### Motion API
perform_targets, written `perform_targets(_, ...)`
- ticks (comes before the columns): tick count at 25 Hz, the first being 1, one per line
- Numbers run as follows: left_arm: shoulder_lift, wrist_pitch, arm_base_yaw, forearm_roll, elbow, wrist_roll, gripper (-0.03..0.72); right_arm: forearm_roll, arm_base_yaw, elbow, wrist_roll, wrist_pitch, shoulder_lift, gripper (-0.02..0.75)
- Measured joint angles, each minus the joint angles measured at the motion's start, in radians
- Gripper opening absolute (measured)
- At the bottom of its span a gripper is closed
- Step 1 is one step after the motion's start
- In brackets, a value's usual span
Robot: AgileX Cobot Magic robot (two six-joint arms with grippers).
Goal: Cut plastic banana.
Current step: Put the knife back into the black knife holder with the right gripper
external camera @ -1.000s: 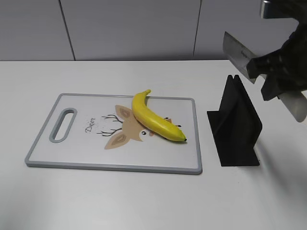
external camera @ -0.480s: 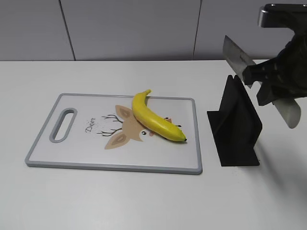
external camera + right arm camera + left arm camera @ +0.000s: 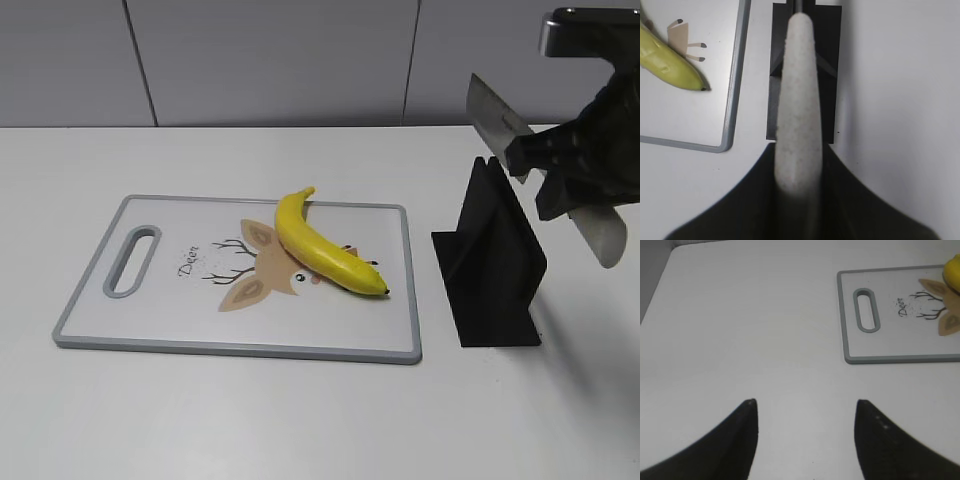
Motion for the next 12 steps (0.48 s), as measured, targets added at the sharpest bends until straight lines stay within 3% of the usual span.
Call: perform_targets(12, -0.167, -0.033, 0.0, 0.0, 0.084, 0.0, 0.588, -0.001, 0.0, 0.001, 0.02, 0.001, 0.0, 0.175)
